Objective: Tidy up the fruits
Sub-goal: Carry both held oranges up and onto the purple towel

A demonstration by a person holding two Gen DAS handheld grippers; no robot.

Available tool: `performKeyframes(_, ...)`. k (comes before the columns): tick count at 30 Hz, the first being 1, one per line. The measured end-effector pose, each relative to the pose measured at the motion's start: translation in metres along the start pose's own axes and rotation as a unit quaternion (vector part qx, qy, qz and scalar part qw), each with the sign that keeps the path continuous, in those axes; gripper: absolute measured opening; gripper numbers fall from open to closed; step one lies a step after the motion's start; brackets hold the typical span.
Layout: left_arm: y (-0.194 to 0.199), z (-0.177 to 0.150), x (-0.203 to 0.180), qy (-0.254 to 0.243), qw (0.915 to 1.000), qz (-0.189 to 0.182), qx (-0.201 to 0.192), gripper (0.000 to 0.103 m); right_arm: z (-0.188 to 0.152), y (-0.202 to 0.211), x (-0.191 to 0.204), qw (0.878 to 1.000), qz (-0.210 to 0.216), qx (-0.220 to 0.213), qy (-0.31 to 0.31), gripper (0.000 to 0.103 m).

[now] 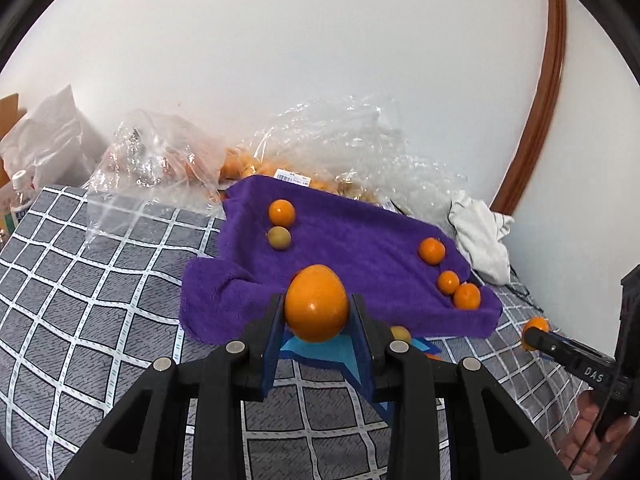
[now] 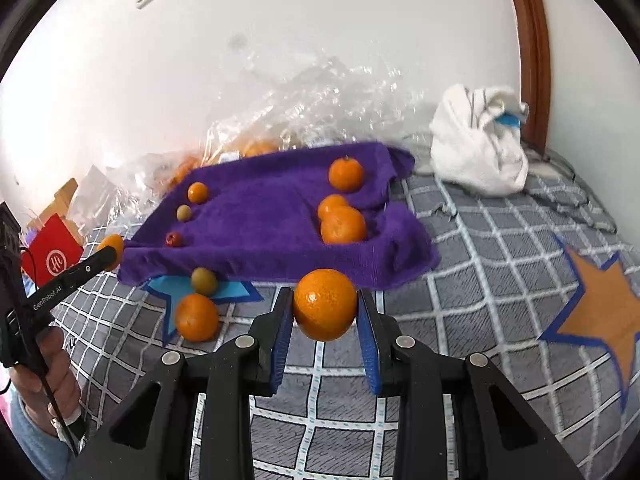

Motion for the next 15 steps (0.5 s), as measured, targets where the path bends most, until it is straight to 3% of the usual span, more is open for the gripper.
performKeyframes(15, 0.002, 0.003, 0.009, 0.014, 0.9996, 0.022, -0.011, 0.030, 0.012, -0.001, 0.018, 0.999, 0.044, -0.005, -0.031, 0.031)
Point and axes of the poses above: each gripper's, at about its wrist camera, not at the fingertips, and y roughly against the way its jaws point, x to its left, z to its top, the point moved 1 cm from there along -y, roughly the way its jaws point, and after that the axes turned 13 degrees about z, right-handed, at the moved point
